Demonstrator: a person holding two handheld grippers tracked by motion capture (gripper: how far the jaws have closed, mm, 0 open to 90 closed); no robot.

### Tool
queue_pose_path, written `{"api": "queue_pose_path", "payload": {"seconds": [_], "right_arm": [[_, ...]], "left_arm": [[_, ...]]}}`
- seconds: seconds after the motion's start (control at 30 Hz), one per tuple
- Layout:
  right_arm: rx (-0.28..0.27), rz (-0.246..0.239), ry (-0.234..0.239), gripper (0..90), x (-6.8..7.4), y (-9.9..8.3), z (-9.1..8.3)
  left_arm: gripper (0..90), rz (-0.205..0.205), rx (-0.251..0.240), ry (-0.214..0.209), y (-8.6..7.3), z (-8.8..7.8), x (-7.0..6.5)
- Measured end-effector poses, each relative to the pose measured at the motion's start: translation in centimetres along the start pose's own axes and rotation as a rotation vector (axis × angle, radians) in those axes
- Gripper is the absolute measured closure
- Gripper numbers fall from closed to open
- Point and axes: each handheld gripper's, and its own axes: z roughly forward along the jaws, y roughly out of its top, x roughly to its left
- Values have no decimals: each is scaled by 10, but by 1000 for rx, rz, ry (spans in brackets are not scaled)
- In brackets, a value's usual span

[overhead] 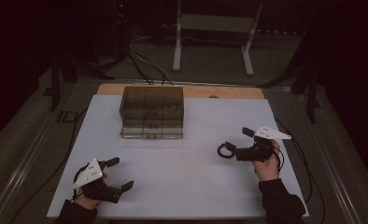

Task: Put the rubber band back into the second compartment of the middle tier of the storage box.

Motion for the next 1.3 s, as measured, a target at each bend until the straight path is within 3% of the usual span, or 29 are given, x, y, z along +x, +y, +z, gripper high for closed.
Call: {"api": "queue_pose_path", "payload": {"seconds": [0.23,0.37,0.53,0.57,0.63,0.77,1.0,1.1,1.17,1.2,1.3], "right_arm": [[26,-1,-36,0,-7,-4,5],[62,50,-42,0,-14,-8,10],[84,60,-62,0,-16,-11,13],[109,83,-88,0,-19,-15,17],[127,87,-102,0,-20,-17,18],[153,110,-140,59,-21,-21,22],[228,92,-154,147,-20,-28,30],[265,108,-168,272,-19,-29,31],[274,118,-167,297,-19,-29,31],[287,122,-175,369,-19,-29,31],[303,128,-180,423,-20,-30,32]], "left_arm": [[4,6,2,-1,0,0,0],[4,5,3,-1,0,0,0],[4,3,1,-1,0,0,0],[4,7,3,0,0,0,-1],[4,5,2,-1,1,0,0],[4,6,3,0,1,0,0],[4,10,4,0,1,0,-1],[4,9,2,1,1,-1,0],[4,9,1,0,1,-1,0],[4,7,0,1,1,-1,0],[4,9,5,0,1,0,-1]]}}
